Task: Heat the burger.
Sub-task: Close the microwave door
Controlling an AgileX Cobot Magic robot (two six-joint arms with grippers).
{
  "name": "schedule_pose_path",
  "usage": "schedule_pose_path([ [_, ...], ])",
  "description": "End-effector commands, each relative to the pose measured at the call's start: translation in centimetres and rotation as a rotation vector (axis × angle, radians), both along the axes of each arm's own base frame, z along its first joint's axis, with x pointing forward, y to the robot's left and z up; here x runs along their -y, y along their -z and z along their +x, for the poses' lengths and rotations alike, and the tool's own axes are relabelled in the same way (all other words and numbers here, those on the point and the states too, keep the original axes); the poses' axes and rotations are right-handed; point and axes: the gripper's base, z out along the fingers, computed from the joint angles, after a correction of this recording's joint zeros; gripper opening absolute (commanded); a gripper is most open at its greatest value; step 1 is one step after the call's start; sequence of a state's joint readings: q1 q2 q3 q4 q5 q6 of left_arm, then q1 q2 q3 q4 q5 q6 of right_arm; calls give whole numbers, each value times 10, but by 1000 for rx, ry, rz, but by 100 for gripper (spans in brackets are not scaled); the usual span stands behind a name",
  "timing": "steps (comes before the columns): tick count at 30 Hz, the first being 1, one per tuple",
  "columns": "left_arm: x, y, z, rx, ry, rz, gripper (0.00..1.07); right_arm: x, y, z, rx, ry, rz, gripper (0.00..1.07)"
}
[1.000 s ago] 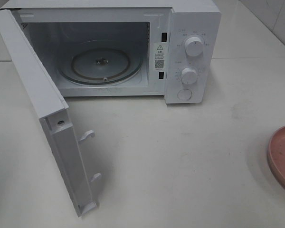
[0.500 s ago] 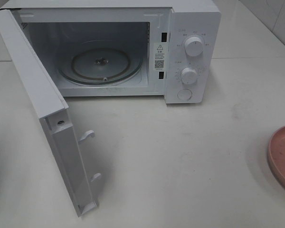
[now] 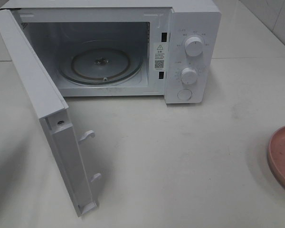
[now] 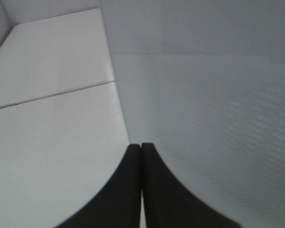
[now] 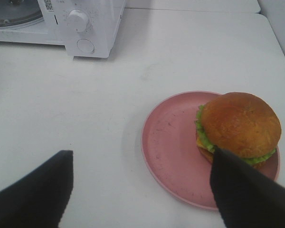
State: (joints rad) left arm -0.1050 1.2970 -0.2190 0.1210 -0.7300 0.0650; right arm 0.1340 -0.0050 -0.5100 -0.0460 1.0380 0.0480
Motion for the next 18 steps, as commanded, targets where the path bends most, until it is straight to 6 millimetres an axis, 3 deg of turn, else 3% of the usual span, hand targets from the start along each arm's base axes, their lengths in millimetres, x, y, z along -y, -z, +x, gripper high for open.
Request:
schedule_pose_path([
  [1, 9, 2, 7, 31, 44, -14, 0, 0, 1, -3, 26, -4, -2, 76],
  [7, 27, 19, 17, 8, 116, -31, 0, 0, 1, -3, 26, -4, -2, 76],
  [18, 65, 38, 15, -19, 263, -84, 0, 0, 1, -3, 26, -4, -2, 76],
])
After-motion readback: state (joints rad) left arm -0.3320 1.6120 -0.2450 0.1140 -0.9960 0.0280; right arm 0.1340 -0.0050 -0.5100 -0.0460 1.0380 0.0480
